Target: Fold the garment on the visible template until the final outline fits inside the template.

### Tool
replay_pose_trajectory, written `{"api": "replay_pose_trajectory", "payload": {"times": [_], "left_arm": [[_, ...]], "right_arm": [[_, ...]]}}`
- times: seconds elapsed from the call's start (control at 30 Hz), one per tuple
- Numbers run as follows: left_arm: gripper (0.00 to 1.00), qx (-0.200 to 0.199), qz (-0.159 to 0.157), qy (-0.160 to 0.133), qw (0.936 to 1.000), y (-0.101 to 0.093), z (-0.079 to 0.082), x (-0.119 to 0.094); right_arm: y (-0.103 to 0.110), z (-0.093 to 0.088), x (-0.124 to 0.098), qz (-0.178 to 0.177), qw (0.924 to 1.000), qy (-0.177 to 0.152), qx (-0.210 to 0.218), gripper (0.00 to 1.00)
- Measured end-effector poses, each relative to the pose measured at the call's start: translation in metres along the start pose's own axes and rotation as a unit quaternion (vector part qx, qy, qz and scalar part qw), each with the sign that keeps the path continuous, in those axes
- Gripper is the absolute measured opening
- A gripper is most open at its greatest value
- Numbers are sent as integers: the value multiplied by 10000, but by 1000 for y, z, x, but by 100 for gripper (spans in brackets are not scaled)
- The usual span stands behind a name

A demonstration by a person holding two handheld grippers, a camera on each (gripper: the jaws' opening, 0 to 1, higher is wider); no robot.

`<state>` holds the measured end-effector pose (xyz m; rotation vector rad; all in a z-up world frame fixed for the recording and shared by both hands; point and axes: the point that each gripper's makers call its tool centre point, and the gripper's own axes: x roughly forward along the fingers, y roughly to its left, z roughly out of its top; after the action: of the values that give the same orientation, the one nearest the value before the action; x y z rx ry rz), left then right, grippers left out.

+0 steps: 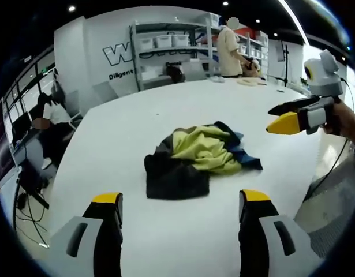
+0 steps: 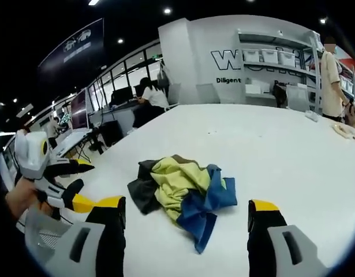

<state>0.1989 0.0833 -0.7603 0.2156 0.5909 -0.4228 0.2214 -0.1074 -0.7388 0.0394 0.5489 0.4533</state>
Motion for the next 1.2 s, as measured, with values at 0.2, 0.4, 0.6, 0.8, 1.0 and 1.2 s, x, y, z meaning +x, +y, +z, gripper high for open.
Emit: {"api": "replay_pose_trajectory", "payload": {"times": [0.2,0.4,0.6,0.8,1.0,1.2], "left_arm": [[78,-33,-92,189,9998,2,-3,22],[76,-74,-203,250,9995,0,3,41],[74,-112,-343,262,9990,-7,7,63],[66,-99,-382,380,9985,-10,-1,78],[59,-261,-289,587,9975,-12,-12,96],[43,-307,-297,513,9978,-17,-22,103]], "right_arm": [[-8,5,17,14,9999,97,80,83],[-15,4,32,-21,9997,240,56,78],[-21,-2,51,-14,9989,463,38,64],[-29,-10,63,-190,9982,573,-50,60],[-33,-31,76,-181,9971,743,32,54],[-41,-43,82,-338,9965,762,91,31]]}}
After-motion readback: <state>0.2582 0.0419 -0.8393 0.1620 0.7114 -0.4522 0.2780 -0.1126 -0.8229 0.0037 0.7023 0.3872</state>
